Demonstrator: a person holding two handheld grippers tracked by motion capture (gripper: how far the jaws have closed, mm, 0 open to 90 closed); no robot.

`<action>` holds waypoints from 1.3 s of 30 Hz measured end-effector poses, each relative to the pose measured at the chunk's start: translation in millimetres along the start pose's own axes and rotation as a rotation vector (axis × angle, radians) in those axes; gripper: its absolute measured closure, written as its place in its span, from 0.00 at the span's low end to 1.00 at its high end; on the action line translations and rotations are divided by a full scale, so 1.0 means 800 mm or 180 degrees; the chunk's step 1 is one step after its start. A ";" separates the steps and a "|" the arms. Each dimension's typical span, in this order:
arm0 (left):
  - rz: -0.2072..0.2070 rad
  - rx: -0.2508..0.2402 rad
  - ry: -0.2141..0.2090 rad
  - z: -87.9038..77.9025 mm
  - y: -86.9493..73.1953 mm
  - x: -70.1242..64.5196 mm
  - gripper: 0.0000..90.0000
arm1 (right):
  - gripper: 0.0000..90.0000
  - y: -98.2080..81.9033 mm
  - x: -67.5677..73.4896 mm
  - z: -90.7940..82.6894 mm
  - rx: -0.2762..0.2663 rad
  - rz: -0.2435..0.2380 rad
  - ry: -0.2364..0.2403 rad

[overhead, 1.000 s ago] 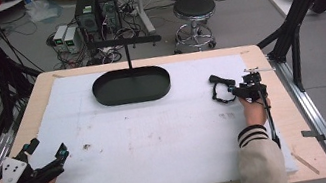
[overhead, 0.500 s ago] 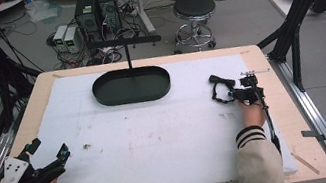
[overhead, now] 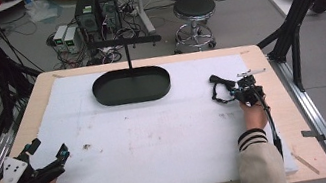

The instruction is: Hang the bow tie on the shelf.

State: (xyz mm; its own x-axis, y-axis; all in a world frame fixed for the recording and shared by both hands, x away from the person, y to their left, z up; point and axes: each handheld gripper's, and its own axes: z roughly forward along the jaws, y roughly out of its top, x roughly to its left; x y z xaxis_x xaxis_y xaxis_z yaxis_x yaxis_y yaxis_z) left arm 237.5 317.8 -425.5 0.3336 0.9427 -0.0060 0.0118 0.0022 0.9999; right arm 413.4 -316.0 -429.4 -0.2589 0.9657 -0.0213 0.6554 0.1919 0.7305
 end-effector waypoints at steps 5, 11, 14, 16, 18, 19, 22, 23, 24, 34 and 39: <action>0.0016 -0.0021 -0.0015 0.000 0.001 -0.002 0.12 | 0.99 0.011 0.011 -0.022 -0.0369 -0.0315 -0.0075; 0.0034 -0.0071 -0.0034 -0.002 0.004 -0.004 0.12 | 0.99 0.023 0.025 -0.057 -0.0925 -0.0563 -0.0096; 0.0035 -0.0095 -0.0038 -0.003 0.005 -0.005 0.12 | 0.99 0.027 0.028 -0.074 -0.1217 -0.0587 -0.0090; 0.0035 -0.0113 -0.0039 -0.003 0.006 -0.005 0.12 | 0.99 0.028 0.029 -0.081 -0.1377 -0.0561 -0.0056; 0.0031 -0.0126 -0.0042 -0.003 0.006 -0.005 0.12 | 0.99 0.029 0.029 -0.084 -0.1434 -0.0544 -0.0038; 0.0031 -0.0129 -0.0043 -0.003 0.006 -0.005 0.12 | 0.99 0.030 0.030 -0.088 -0.1552 -0.0511 0.0017; 0.0033 -0.0140 -0.0048 -0.003 0.006 -0.005 0.12 | 0.99 0.032 0.032 -0.093 -0.1699 -0.0519 0.0068; 0.0035 -0.0142 -0.0047 -0.003 0.006 -0.006 0.12 | 0.99 0.032 0.033 -0.095 -0.1768 -0.0523 0.0096; 0.0035 -0.0149 -0.0048 -0.003 0.006 -0.006 0.12 | 0.99 0.034 0.035 -0.097 -0.1838 -0.0533 0.0100; 0.0035 -0.0179 -0.0065 -0.004 0.007 -0.007 0.12 | 0.99 0.073 0.074 -0.119 -0.2276 -0.0784 0.0366; 0.0037 -0.0194 -0.0070 -0.005 0.008 -0.006 0.12 | 0.99 0.096 0.095 -0.124 -0.2365 -0.0913 0.0516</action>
State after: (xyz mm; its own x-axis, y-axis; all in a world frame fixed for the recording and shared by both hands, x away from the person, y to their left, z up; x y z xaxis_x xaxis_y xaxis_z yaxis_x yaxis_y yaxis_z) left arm 232.2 314.4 -419.2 0.3540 0.9352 0.0060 -0.0494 0.0123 0.9987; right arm 373.5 -245.0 -307.3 -0.4822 0.8482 -0.2190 -0.0794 0.2067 0.9752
